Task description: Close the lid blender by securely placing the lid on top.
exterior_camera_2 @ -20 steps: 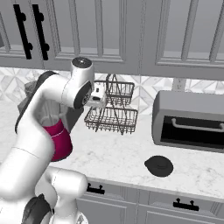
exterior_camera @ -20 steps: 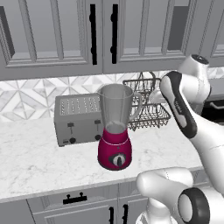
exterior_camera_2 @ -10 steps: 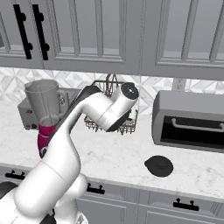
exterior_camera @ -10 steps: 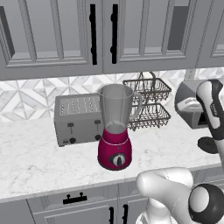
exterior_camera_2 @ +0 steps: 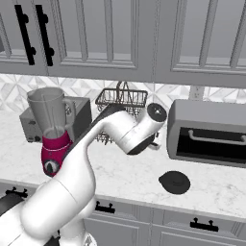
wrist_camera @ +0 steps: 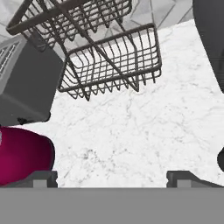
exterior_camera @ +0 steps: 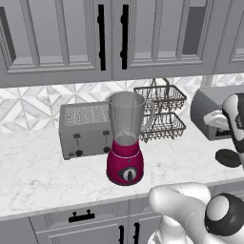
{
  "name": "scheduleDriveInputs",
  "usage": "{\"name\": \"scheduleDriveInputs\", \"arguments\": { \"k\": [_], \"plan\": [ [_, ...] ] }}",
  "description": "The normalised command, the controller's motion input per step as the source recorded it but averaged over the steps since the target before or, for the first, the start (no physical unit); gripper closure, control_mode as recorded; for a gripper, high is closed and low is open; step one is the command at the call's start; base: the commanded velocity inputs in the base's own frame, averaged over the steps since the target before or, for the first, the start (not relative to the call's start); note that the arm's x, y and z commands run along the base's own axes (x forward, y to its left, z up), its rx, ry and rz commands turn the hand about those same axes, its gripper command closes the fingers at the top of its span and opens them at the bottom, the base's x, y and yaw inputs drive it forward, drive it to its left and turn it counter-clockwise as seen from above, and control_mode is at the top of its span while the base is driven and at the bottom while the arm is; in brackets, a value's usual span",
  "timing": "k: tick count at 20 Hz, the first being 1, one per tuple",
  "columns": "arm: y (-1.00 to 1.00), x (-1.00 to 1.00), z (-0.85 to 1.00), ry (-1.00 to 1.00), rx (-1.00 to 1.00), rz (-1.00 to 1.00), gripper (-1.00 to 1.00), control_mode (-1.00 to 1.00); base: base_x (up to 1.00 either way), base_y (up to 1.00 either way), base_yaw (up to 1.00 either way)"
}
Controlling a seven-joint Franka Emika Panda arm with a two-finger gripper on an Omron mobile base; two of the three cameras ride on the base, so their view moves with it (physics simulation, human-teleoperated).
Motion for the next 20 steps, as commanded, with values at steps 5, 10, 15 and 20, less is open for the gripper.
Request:
{"name": "scheduleDriveInputs", "arguments": {
  "k": [5, 10, 15, 20],
  "plan": [
    [-0.69, -0.11, -0.34, 0.2, 0.16, -0.47, -1.0, -1.0, 0.0, 0.0, 0.0],
    [-0.82, 0.0, -0.28, 0.08, 0.11, -0.19, -1.0, -1.0, 0.0, 0.0, 0.0],
    [-0.55, -0.08, -0.46, 0.03, -0.01, -0.01, -1.0, -1.0, 0.0, 0.0, 0.0],
    [-0.39, -0.18, -0.23, 0.0, 0.0, 0.04, -1.0, -1.0, 0.0, 0.0, 0.0]
  ]
}}
